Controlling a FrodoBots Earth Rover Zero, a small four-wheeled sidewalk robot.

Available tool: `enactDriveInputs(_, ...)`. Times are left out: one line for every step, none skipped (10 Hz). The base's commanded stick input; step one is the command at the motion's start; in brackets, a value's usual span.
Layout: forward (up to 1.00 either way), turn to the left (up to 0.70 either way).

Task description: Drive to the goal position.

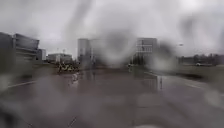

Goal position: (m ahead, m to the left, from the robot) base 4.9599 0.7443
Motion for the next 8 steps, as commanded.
enactDriveInputs(0.07,0.00)
enactDriveInputs(0.07,0.00)
enactDriveInputs(0.07,0.00)
enactDriveInputs(0.07,0.00)
enactDriveInputs(0.07,0.00)
enactDriveInputs(0.07,0.00)
enactDriveInputs(0.07,0.00)
enactDriveInputs(0.07,0.00)
